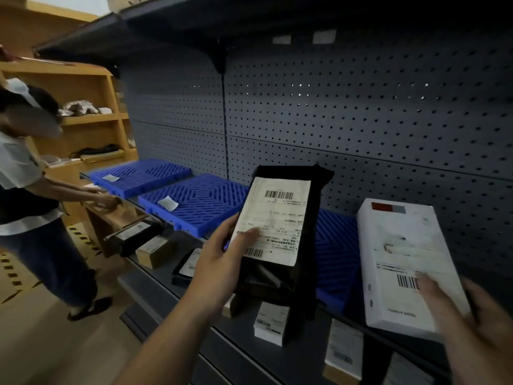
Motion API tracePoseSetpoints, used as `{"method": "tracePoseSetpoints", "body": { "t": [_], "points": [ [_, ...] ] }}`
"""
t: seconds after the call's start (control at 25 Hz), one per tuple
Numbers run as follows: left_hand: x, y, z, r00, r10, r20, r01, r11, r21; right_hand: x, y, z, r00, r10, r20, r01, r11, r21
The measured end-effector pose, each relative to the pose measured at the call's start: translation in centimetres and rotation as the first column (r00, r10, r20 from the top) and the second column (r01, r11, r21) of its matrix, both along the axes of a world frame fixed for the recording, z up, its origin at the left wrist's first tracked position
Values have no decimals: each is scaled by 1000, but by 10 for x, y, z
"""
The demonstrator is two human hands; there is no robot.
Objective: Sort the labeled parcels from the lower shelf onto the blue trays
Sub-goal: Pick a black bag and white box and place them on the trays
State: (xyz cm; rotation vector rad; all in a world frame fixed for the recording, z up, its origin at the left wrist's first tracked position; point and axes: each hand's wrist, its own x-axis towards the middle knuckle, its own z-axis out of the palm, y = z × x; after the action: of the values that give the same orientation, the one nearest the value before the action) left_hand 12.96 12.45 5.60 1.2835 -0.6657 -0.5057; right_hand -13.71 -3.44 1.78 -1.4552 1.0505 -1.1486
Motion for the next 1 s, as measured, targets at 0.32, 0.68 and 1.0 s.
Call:
{"method": "tracePoseSetpoints", "body": {
  "t": [0.32, 0.68, 1.0],
  "points": [
    [74, -52, 6, 995, -67, -72, 72, 995, 69, 72, -49, 10, 984, -39, 172, 41, 999, -11],
    [153, -100, 7, 981, -169, -98, 175, 983, 54, 122, -56, 21, 967, -119, 226, 125, 992, -9],
    [196, -136, -12, 887, -411, -209, 423, 906, 11, 154, -30, 18, 931, -308, 199, 319, 947, -27]
  ]
}}
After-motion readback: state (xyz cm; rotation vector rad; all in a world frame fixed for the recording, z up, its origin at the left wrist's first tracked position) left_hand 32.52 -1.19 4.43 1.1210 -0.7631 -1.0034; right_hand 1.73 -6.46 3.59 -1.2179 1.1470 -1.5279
